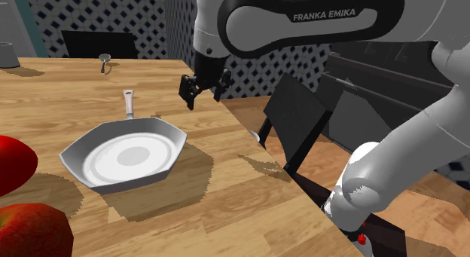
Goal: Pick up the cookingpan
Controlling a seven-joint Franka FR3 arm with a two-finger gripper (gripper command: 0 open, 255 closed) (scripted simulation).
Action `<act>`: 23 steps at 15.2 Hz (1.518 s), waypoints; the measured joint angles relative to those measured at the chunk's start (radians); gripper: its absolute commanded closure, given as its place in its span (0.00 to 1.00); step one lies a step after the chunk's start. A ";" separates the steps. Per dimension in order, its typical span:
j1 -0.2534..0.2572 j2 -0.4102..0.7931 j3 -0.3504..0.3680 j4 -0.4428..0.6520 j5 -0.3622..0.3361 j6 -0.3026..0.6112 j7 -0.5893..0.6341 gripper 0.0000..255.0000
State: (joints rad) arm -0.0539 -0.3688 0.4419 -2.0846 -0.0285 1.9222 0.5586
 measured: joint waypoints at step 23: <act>0.154 0.782 0.168 0.695 -0.523 -0.095 0.671 0.00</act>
State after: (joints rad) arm 0.0996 0.4134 0.6101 -1.3893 -0.5510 1.8273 1.2295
